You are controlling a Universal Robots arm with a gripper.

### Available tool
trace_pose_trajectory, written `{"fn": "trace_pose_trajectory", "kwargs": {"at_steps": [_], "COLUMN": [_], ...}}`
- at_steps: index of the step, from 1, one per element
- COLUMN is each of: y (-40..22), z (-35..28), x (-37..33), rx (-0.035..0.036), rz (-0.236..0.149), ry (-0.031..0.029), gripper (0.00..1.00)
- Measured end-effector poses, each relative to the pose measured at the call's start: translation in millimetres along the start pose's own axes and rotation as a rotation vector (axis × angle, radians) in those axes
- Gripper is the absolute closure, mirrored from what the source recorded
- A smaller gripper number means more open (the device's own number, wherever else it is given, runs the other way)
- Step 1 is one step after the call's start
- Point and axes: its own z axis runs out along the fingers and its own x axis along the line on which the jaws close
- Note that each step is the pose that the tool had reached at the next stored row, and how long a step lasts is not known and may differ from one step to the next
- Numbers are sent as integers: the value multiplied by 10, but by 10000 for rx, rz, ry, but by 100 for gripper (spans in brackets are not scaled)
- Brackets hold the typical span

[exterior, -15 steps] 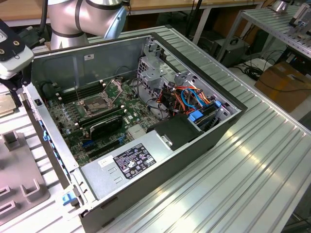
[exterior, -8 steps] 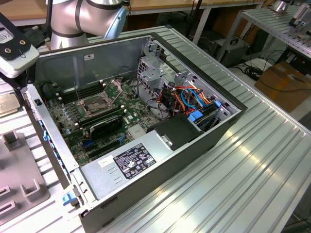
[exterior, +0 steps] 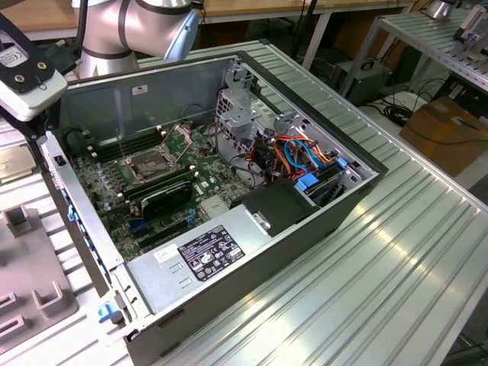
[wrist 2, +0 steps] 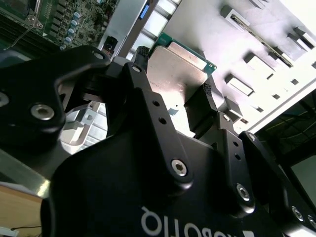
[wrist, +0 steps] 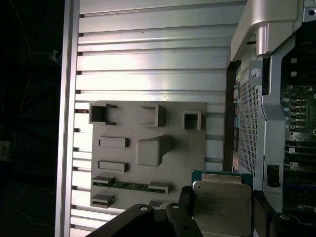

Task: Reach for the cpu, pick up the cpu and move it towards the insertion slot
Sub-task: 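Pick up the cpu and move it towards the insertion slot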

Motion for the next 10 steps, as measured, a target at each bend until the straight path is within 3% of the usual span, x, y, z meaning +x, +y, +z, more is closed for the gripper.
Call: {"fn": "trace_pose_trajectory", "kwargs": {"at_steps": [10], "y": [-8], "z": [5], "x": [-181], "rx": [0], "rz": [1], "ry": [1], "gripper": [45]}}
